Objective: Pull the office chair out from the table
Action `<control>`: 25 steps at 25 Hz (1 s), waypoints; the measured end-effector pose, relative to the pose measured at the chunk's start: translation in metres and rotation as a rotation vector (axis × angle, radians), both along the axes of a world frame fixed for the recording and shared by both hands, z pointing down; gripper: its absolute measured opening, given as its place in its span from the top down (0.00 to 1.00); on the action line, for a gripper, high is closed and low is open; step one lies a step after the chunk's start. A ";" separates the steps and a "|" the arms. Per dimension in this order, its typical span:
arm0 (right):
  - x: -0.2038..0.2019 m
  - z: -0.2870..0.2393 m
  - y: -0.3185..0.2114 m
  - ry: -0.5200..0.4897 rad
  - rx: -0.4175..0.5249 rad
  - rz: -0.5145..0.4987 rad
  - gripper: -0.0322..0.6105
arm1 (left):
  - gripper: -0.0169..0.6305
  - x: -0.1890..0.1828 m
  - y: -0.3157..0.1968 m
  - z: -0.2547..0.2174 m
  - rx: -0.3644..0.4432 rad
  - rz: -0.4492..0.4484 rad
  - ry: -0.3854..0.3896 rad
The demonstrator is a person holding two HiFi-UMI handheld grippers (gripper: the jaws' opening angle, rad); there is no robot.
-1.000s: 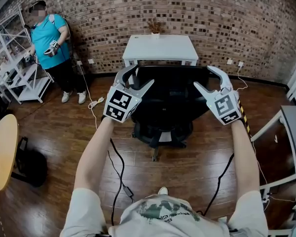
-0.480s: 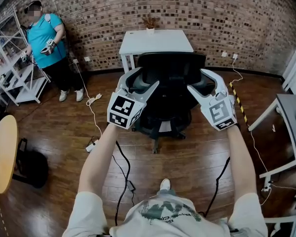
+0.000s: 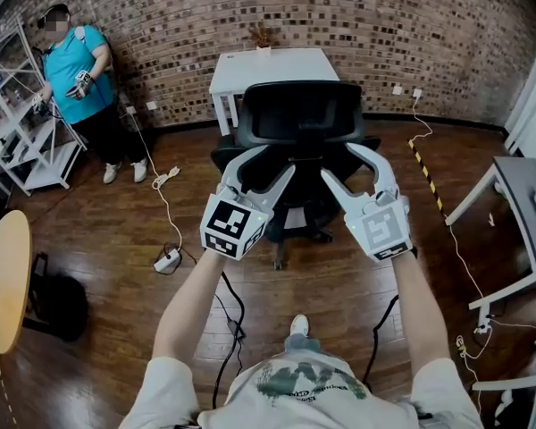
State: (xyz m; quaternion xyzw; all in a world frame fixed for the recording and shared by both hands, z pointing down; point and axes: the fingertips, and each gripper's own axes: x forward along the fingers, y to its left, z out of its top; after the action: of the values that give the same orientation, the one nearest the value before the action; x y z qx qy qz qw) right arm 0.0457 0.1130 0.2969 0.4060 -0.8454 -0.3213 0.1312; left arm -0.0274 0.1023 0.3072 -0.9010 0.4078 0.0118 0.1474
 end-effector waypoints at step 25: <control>0.000 0.073 0.122 -0.459 -0.319 0.007 0.95 | 0.95 0.034 0.131 0.057 -0.183 -0.011 0.286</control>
State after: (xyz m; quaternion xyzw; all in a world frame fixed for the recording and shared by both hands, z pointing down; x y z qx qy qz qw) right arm 0.0460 0.2348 0.3694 0.4452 -0.8915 -0.0833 -0.0001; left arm 0.0070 0.2337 0.3640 -0.8975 0.4291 0.1020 0.0054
